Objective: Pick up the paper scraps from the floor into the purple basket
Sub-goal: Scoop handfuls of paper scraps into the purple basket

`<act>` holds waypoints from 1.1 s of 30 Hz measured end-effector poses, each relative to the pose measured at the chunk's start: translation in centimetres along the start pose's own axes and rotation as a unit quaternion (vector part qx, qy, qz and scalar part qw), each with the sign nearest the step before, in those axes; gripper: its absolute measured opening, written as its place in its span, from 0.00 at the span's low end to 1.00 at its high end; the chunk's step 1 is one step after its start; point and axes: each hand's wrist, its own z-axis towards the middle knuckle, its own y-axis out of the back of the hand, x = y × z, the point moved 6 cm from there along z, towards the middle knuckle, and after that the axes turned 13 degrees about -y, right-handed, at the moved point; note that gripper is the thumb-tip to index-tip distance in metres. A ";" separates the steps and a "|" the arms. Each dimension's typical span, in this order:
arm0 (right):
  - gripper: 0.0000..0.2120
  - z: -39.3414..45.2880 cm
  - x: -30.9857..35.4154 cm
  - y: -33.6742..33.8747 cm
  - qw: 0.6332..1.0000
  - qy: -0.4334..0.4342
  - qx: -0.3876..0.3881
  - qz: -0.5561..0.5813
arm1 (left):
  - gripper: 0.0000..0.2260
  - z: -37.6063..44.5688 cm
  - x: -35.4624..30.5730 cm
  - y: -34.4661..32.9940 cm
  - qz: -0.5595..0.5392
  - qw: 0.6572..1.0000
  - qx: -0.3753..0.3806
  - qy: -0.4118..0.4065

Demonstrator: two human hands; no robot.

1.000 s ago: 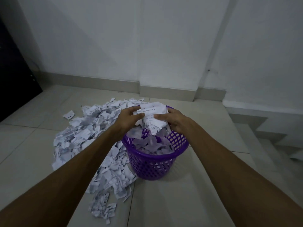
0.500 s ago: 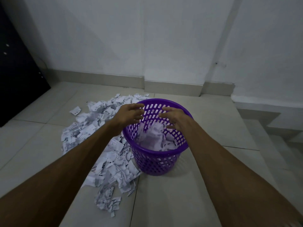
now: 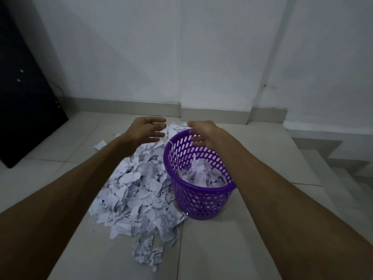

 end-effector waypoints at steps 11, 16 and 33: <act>0.18 0.4 1.9 -12.7 0.995 0.024 0.087 -0.046 | 0.11 -0.6 5.9 9.0 -0.020 0.999 -0.022 0.035; 0.14 2.5 -0.5 -17.0 0.986 0.010 0.095 -0.134 | 0.13 -1.4 10.4 11.0 -0.041 0.997 -0.030 0.064; 0.62 13.3 -12.2 -23.9 0.908 0.010 0.066 -0.413 | 0.36 -3.4 23.6 13.1 0.206 0.968 0.027 0.138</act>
